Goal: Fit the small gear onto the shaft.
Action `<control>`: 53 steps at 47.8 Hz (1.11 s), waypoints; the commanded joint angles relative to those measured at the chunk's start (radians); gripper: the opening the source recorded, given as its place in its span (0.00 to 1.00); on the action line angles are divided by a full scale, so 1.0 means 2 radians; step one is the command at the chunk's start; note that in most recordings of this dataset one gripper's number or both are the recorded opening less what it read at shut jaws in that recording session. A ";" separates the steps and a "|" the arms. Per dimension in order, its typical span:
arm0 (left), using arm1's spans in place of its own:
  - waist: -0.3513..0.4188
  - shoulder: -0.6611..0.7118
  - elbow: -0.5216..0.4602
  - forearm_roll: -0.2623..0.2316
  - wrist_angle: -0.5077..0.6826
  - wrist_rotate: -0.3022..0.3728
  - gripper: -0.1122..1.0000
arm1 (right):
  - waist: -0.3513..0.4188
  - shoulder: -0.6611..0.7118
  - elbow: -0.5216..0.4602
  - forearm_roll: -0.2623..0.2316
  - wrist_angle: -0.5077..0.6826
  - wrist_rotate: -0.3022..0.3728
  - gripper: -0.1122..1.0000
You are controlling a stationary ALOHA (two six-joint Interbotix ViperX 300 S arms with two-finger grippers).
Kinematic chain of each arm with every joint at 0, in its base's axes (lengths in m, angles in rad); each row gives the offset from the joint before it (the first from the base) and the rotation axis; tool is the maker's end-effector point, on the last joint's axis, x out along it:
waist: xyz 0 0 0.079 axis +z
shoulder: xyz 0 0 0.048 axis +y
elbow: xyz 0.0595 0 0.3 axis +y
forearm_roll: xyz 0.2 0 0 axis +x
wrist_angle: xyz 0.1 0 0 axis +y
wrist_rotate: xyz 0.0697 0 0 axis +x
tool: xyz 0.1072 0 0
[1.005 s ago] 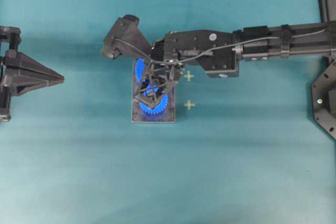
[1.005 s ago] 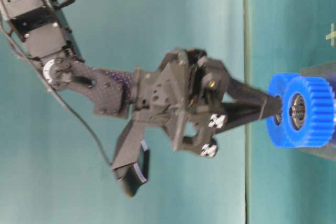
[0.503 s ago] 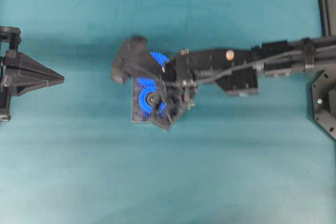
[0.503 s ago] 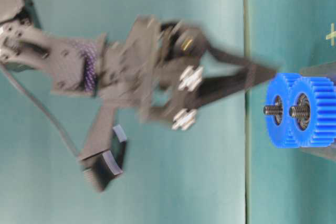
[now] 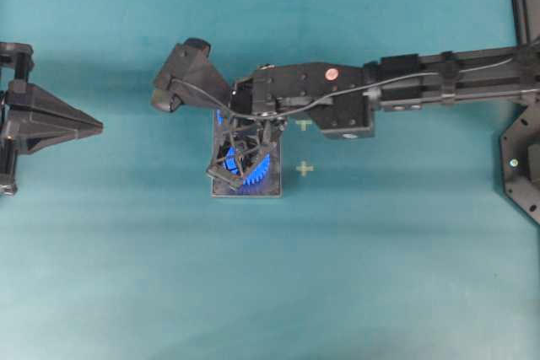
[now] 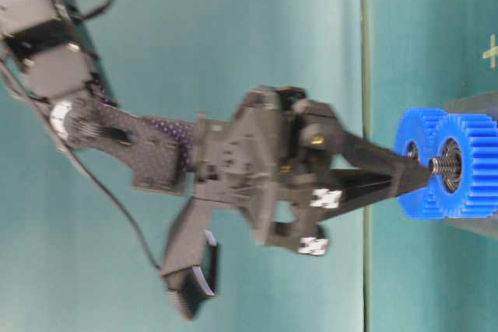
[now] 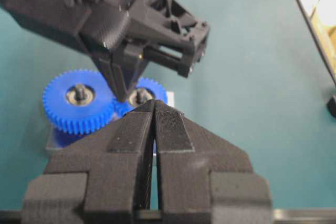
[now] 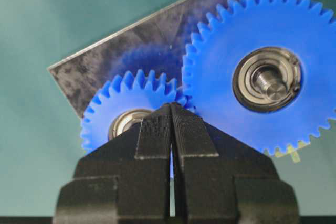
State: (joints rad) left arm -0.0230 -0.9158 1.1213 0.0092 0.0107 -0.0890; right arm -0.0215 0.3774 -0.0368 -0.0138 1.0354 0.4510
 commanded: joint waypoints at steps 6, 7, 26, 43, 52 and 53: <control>0.000 0.002 -0.012 0.002 -0.005 -0.002 0.10 | 0.005 -0.029 0.026 0.004 0.008 0.002 0.10; 0.000 0.002 -0.012 0.002 -0.005 -0.002 0.10 | 0.006 -0.033 0.031 0.005 0.008 0.004 0.10; 0.000 0.001 -0.009 0.002 -0.005 -0.002 0.10 | 0.038 -0.074 0.062 0.022 0.014 0.029 0.10; 0.000 0.001 -0.011 0.002 -0.005 -0.002 0.10 | -0.005 -0.056 0.035 0.002 -0.028 0.016 0.10; 0.000 0.001 -0.010 0.002 -0.005 -0.002 0.10 | -0.008 -0.046 0.038 0.005 -0.029 0.007 0.10; 0.000 0.001 -0.010 0.002 -0.005 -0.002 0.10 | -0.008 -0.045 0.039 0.005 -0.029 0.007 0.10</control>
State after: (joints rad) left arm -0.0230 -0.9189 1.1213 0.0107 0.0092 -0.0905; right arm -0.0399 0.3007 0.0568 -0.0061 0.9817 0.4771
